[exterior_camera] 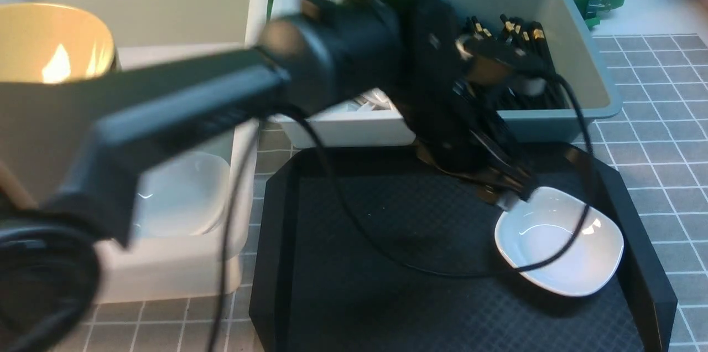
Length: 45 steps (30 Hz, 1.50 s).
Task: On grey table put chopsticks spoon bowls plates into blue grey white boxes.
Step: 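Grasp the small white bowl on the black tray by its rim with the left gripper, then place the white bowl into the white bin with the other dishes with the left gripper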
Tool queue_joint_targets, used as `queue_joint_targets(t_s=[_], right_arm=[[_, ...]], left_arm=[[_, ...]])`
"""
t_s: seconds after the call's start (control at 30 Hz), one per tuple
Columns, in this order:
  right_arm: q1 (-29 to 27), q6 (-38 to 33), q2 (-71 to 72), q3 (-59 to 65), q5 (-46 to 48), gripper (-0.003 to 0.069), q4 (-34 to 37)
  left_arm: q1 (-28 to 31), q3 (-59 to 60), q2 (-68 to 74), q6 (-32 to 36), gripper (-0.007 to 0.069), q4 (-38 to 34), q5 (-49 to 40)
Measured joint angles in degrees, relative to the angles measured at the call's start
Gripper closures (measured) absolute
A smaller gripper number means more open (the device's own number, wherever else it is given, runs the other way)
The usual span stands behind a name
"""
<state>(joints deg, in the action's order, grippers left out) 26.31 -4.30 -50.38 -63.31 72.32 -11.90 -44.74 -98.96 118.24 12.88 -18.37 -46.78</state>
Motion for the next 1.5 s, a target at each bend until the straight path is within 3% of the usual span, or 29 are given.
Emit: queue_joint_targets(t_s=[0.43,0.53,0.67,0.73,0.9,0.97,1.1,1.23,1.33,1.5], right_arm=[[0.0,-1.0,2.9,2.0,0.0,0.0614,-0.1],[0.0,-1.1,2.9,2.0,0.0,0.0614,-0.1],[0.0,-1.1,2.9,2.0,0.0,0.0614,-0.1],[0.0,-1.1,2.9,2.0,0.0,0.0614,-0.1],[0.0,-1.1,3.0,2.0,-0.2,0.0614,0.6],[0.0,-2.0,2.6,2.0,-2.1,0.0614,3.6],[0.0,-5.0,1.0,1.3,-3.9,0.0614,9.0],[0.0,-11.3,-3.1,-1.7,-4.8,0.0614,18.2],[0.0,-14.0,-6.3,-3.7,-4.9,0.0614,22.2],[0.7,-16.3,-12.0,-7.3,-5.5,0.0614,24.9]], left_arm=[[-1.3,-6.5,12.6,-1.8,0.0222,-4.6,2.6],[-2.7,-7.4,13.2,-1.1,0.0316,-4.0,1.9],[-4.5,-10.0,12.9,-1.2,0.0561,-0.8,-1.5],[-4.6,-11.1,12.3,-1.2,0.0585,0.5,-3.2],[-3.7,-15.1,5.1,-3.1,0.0622,12.9,-10.9],[-1.6,-15.6,-4.0,-5.0,0.0624,18.7,-14.0],[2.4,-15.0,-13.7,-6.9,0.0624,22.3,-17.8],[12.6,-4.6,-29.5,-10.5,0.0624,24.8,-20.8],[19.9,6.5,-38.3,-12.9,0.0624,25.6,-18.4],[31.4,29.2,-52.0,-16.9,0.0624,24.6,-5.7]])
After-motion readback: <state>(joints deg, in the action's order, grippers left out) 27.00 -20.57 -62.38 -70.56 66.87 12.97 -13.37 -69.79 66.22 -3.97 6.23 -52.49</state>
